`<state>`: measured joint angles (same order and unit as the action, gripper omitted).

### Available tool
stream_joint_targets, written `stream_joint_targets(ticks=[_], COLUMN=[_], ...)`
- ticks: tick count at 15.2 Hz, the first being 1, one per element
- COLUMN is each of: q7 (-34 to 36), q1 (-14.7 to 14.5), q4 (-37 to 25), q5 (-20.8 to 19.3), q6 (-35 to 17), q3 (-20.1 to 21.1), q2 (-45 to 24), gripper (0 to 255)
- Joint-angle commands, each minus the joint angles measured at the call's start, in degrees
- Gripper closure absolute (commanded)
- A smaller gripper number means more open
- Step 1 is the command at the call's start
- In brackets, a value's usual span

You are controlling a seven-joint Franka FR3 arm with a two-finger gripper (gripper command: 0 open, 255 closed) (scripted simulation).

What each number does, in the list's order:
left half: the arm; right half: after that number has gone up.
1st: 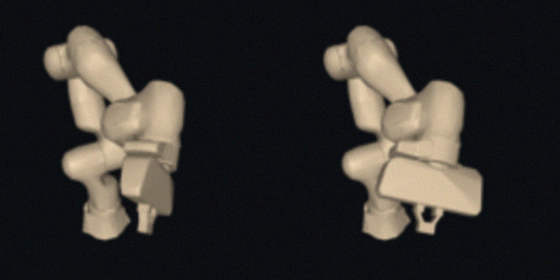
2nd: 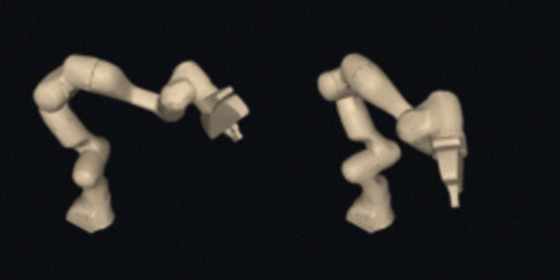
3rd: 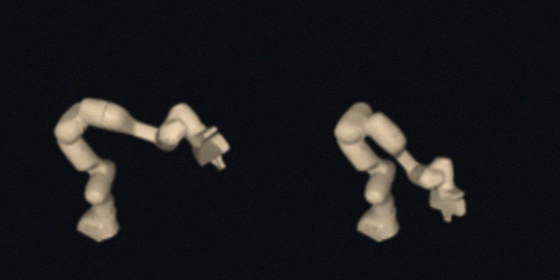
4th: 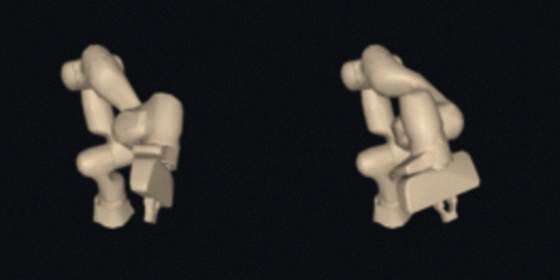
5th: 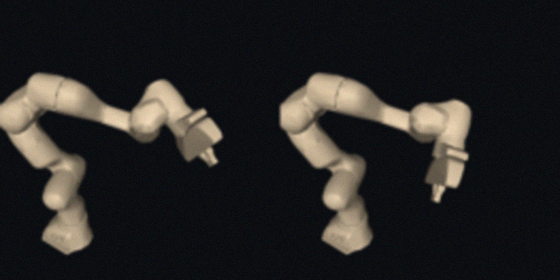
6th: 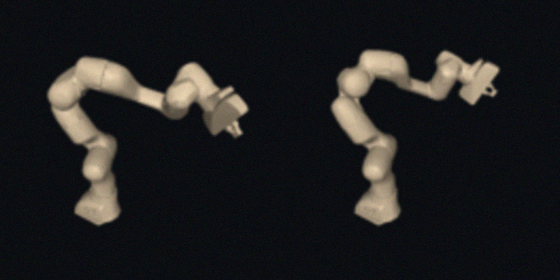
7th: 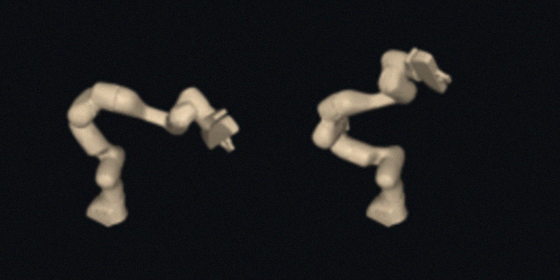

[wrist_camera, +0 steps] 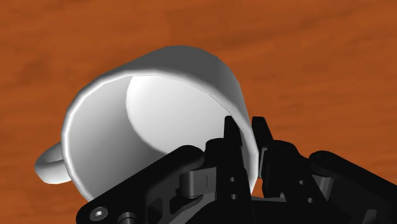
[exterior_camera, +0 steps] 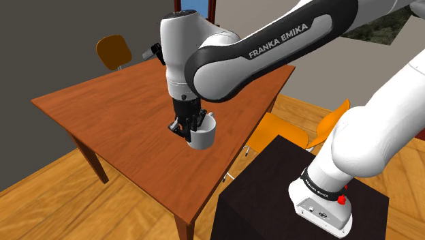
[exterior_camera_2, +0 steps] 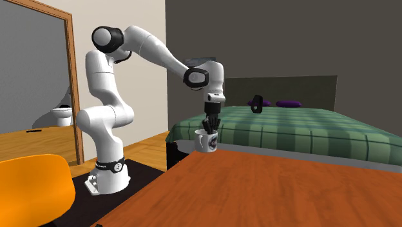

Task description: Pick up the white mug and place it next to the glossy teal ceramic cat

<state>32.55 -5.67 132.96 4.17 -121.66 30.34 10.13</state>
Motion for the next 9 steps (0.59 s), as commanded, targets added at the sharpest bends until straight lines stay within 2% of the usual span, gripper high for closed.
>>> stream_joint_targets(ticks=[1,9], q7=[-0.4,-1.4], q1=[0.0,-0.1], q4=[-0.9,-5.0], q5=[0.3,1.2], q6=[1.7,8.1], q3=[-0.3,-1.1], q2=[0.8,3.4], gripper=[255,255])
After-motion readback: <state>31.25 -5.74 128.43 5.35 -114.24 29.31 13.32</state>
